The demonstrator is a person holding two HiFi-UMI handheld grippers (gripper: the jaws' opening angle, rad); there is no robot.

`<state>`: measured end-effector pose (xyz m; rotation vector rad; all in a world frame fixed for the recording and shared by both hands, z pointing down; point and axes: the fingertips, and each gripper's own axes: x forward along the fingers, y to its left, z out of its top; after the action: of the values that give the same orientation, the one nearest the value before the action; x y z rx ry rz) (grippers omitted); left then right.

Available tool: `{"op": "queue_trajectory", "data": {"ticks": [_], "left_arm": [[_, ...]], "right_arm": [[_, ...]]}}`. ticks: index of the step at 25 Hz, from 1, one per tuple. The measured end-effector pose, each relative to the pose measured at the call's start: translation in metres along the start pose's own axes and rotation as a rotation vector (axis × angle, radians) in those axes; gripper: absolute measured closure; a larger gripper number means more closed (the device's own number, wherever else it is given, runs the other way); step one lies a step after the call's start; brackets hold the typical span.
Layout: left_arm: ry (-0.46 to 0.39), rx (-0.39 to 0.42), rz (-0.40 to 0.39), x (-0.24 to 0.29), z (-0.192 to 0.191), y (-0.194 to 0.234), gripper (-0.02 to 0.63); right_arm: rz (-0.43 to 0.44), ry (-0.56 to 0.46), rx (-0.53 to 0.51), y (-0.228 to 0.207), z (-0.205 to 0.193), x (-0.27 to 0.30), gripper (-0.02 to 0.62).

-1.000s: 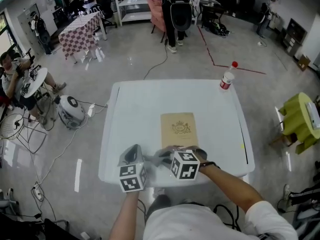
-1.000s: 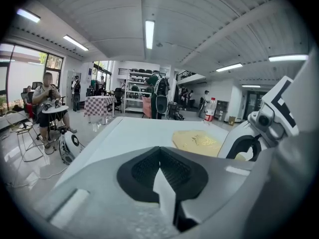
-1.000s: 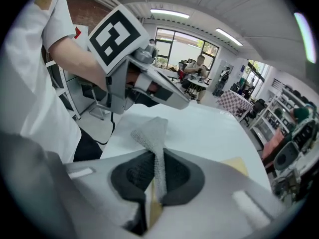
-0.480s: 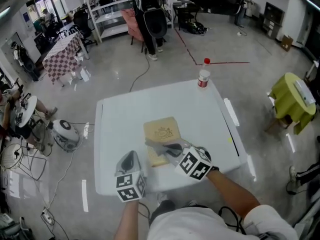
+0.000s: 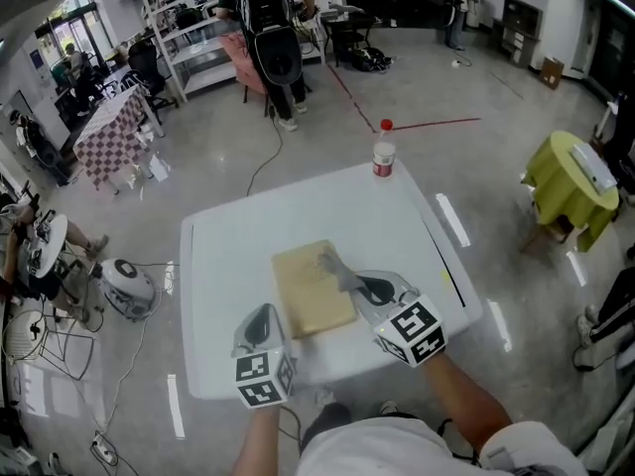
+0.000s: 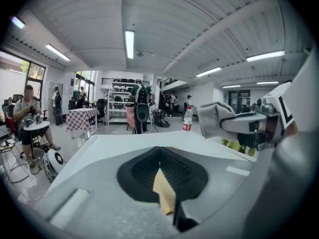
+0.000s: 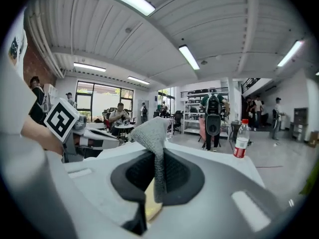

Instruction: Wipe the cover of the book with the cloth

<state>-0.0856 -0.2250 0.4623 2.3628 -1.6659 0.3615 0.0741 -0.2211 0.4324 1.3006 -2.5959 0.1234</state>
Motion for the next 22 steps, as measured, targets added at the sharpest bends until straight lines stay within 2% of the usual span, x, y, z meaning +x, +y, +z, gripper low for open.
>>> {"op": "queue_trajectory", "data": {"ticks": [3, 8, 22], "left_arm": [[-0.003, 0.012, -0.007, 0.002, 0.001, -0.007, 0.6], [-0.004, 0.023, -0.02, 0.003, 0.002, -0.012, 0.6], [0.005, 0.033, -0.029, 0.003, 0.002, -0.021, 0.6]], "right_arm": [[-0.04, -0.017, 0.034, -0.011, -0.001, -0.009, 0.58], [-0.054, -0.031, 0.042, -0.016, 0.0, -0.012, 0.578], [-0.045, -0.038, 0.086, -0.018, -0.003, -0.013, 0.58]]}}
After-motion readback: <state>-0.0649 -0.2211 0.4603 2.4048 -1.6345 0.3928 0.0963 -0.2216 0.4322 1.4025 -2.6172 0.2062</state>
